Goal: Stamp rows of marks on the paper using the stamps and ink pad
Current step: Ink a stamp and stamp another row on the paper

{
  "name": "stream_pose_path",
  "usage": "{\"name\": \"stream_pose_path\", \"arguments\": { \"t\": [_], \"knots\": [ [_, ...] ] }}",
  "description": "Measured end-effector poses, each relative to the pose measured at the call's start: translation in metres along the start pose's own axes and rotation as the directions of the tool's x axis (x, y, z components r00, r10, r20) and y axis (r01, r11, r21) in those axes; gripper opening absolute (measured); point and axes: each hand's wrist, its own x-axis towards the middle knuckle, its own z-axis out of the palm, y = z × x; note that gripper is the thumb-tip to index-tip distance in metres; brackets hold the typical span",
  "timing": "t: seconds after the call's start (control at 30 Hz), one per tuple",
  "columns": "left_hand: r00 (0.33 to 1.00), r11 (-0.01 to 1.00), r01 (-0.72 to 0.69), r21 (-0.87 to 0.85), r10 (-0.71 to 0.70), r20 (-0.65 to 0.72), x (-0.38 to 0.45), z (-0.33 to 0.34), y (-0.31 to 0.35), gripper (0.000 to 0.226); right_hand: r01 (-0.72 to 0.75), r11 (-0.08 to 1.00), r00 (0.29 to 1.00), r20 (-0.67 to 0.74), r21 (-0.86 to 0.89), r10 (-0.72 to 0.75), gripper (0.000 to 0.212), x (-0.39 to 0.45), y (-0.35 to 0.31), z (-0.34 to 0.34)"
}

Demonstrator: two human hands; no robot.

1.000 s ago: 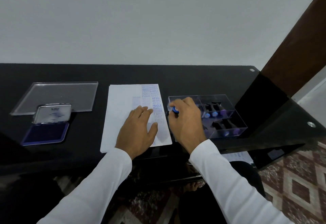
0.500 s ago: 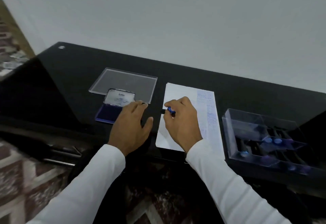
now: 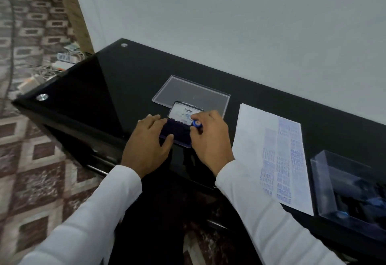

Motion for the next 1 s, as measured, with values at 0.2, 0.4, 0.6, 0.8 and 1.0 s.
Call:
{"name": "stream_pose_path", "arguments": {
  "t": [0.2, 0.4, 0.6, 0.8, 1.0],
  "knots": [
    [1.000, 0.999, -0.006, 0.041, 0.005, 0.025, 0.005, 0.000, -0.021, 0.055, 0.003, 0.998, 0.997, 0.075, -0.058, 0.001, 0.033, 0.008, -0.005, 0.010],
    [0.997, 0.992, -0.061, 0.111, 0.055, 0.049, 0.008, 0.004, -0.033, 0.060, 0.031, 0.995, 0.994, 0.108, -0.097, -0.020, 0.029, 0.014, -0.005, 0.019],
    [0.997, 0.986, -0.067, 0.150, 0.059, 0.055, 0.008, 0.008, -0.037, 0.060, 0.024, 0.994, 0.989, 0.147, -0.111, -0.007, 0.032, 0.018, -0.007, 0.020],
    [0.997, 0.981, -0.071, 0.181, 0.063, 0.046, 0.008, 0.011, -0.039, 0.065, 0.023, 0.993, 0.981, 0.194, -0.112, -0.001, 0.032, 0.022, -0.011, 0.021],
    [0.997, 0.975, -0.074, 0.209, 0.064, 0.051, 0.008, 0.013, -0.040, 0.066, 0.028, 0.991, 0.977, 0.211, -0.131, 0.001, 0.033, 0.026, -0.010, 0.022]
  ]
}}
